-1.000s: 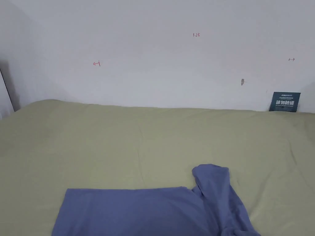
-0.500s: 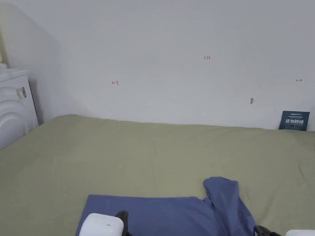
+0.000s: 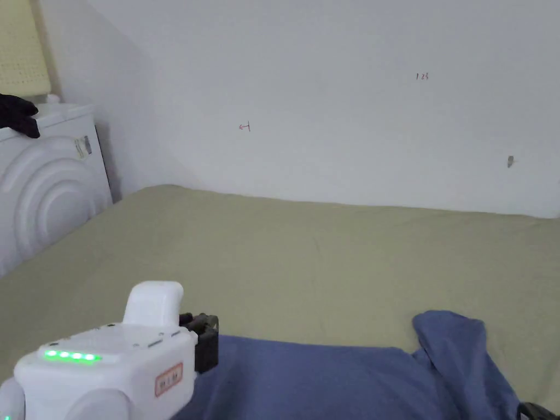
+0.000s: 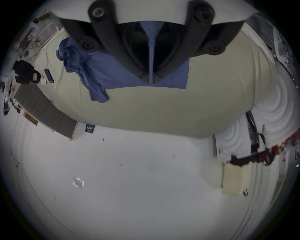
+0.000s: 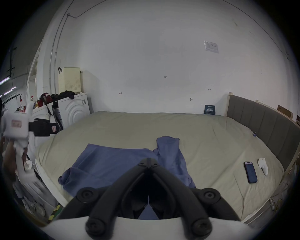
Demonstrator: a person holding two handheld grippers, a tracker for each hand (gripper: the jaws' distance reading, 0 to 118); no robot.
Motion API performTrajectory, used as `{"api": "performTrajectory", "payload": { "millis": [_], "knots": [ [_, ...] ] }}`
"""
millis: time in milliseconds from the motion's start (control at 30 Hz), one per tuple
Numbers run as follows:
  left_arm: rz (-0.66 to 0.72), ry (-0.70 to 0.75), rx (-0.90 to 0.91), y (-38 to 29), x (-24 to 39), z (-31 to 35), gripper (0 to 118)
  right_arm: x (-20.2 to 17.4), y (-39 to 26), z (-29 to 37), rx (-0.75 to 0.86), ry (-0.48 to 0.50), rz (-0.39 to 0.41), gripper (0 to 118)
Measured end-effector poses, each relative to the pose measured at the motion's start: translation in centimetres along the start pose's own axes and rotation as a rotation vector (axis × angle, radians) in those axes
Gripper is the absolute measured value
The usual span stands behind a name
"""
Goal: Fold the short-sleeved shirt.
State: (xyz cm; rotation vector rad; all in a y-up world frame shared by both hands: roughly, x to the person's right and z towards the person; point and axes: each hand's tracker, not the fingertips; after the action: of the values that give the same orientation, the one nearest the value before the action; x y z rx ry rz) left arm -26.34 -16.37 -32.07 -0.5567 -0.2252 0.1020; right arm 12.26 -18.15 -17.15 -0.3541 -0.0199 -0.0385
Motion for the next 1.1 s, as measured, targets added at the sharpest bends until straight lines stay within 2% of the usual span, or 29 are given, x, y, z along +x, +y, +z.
{"api": "performTrajectory", "payload": {
  "millis": [33,100,133,167,267,433,533,600,633,667,700,733,767,800,833,900,967,1000,1100],
  "knots": [
    [0.026,-0.007,-0.030,1.1,-1.5,-2.1,16,0.4,0.3,-1.0,-0.007,-0.001,0.001,1],
    [0.016,0.025,-0.096,2.6,-3.9,-6.1,63,1.3,0.8,-3.1,-0.028,-0.009,-0.005,1],
    [0.000,0.057,-0.110,3.2,-4.9,-8.1,81,1.7,1.0,-4.2,-0.041,-0.006,-0.009,1],
    [-0.007,0.077,-0.125,3.4,-5.5,-9.7,91,2.2,1.1,-5.1,-0.054,-0.003,-0.016,1],
    [0.037,0.031,-0.214,3.4,-8.0,-15.4,91,3.5,1.3,-7.9,-0.095,-0.010,-0.029,1],
    [0.011,0.106,-0.380,1.0,-9.2,-23.4,91,6.2,1.3,-11.7,-0.146,-0.017,-0.067,1],
    [0.013,0.088,-0.436,-0.5,-8.7,-26.2,91,8.1,2.0,-14.2,-0.173,-0.037,-0.075,1],
    [0.023,0.077,-0.479,-1.5,-8.4,-27.4,91,9.5,2.6,-16.5,-0.204,-0.005,-0.084,2],
    [0.019,0.088,-0.539,-2.1,-8.1,-28.0,90,10.3,2.9,-18.0,-0.249,0.048,-0.093,4],
    [-0.027,0.091,-0.582,-2.8,-7.5,-28.3,88,11.1,3.1,-19.9,-0.290,0.101,-0.094,18],
    [-0.130,0.126,-0.542,-2.9,-6.5,-27.6,81,11.8,3.2,-21.5,-0.334,0.116,-0.097,59],
    [-0.171,0.139,-0.509,-2.6,-5.7,-26.8,60,12.5,3.2,-23.5,-0.374,0.115,-0.095,80],
    [-0.134,0.105,-0.502,-2.4,-5.3,-26.3,60,13.2,3.1,-25.6,-0.437,0.125,-0.072,90],
    [-0.129,0.057,-0.464,-2.1,-5.0,-25.6,49,13.6,2.9,-27.4,-0.508,0.135,-0.051,90],
    [-0.144,0.018,-0.444,-1.9,-4.9,-25.3,2,14.0,2.7,-29.0,-0.578,0.159,-0.031,105],
    [-0.151,0.033,-0.429,-1.9,-3.9,-24.5,1,14.9,2.1,-31.9,-0.644,0.179,-0.043,103],
    [-0.150,0.022,-0.444,-1.7,-4.3,-24.6,1,15.1,1.9,-34.4,-0.688,0.082,-0.044,103],
    [-0.149,0.026,-0.437,-1.7,-4.3,-24.5,1,15.4,1.7,-35.3,-0.680,0.091,-0.058,103],
    [-0.060,-0.021,-0.413,-1.6,-5.2,-24.4,1,15.4,1.3,-37.8,-0.710,0.143,-0.184,103]
  ]
}}
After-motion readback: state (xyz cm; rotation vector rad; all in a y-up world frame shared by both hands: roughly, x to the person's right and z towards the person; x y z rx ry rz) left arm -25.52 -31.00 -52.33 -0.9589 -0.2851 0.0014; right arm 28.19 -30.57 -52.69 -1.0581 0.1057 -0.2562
